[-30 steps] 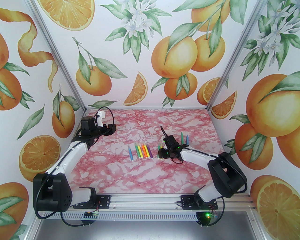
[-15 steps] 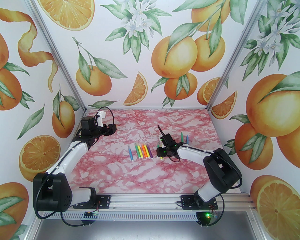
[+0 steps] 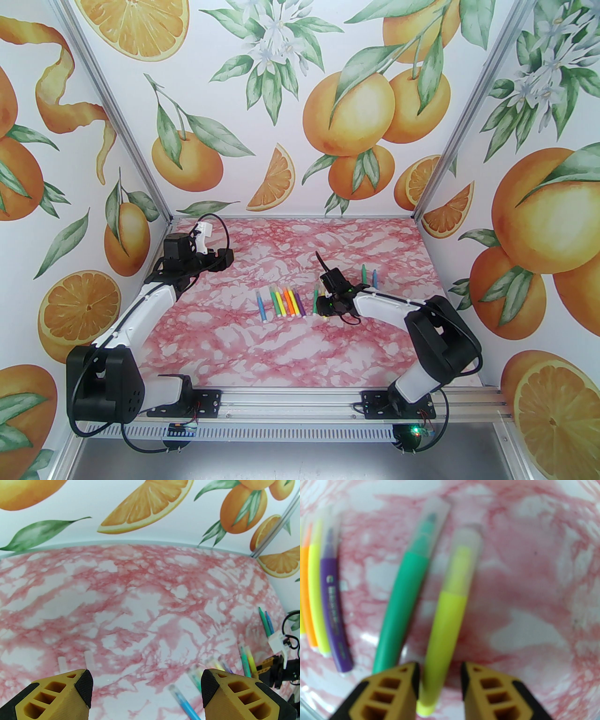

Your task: Open the pen caps

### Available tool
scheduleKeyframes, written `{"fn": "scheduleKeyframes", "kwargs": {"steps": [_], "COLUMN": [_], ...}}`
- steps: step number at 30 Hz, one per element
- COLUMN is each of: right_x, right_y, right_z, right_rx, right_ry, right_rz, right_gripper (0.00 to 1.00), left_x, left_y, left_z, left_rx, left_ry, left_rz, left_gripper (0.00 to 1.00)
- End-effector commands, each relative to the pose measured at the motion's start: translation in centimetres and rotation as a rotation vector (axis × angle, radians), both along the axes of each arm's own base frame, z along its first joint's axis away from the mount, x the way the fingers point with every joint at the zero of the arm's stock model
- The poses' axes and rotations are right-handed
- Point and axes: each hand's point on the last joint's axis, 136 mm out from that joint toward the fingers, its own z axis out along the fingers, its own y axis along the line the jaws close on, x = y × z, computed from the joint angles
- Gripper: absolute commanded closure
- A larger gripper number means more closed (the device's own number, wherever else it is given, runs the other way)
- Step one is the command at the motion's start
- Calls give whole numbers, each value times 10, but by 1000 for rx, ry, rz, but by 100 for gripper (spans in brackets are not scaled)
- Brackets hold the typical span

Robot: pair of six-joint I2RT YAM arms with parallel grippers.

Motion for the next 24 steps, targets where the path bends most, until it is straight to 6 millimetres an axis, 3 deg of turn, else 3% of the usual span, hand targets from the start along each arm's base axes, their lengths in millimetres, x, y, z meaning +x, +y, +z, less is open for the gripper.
{"fn": "scheduleKeyframes", "kwargs": {"steps": [1, 10, 16, 20, 24], "right_x": [1, 0, 1, 6, 11], "right_y": [-9, -8, -6, -4, 2], "right_z": [-3, -9, -14, -8, 3], "right_rx": [-113, -156, -162, -143, -116], "right_ry": [2, 21, 35, 12, -13], "right_rz": [6, 6, 14, 5, 7], "right_gripper": [64, 67, 82, 85, 89], "left_x": [2, 3, 4, 5, 6], "left_y": [-3, -4, -11, -26, -53], "left_z": [5, 5, -2, -6, -6], "left_rx": [-3, -1, -22, -54, -127], "left_ry": [-3, 5, 18, 38, 47], "left_rz": [-9, -15, -37, -77, -150], "left_gripper": [20, 20, 20, 20, 20]}}
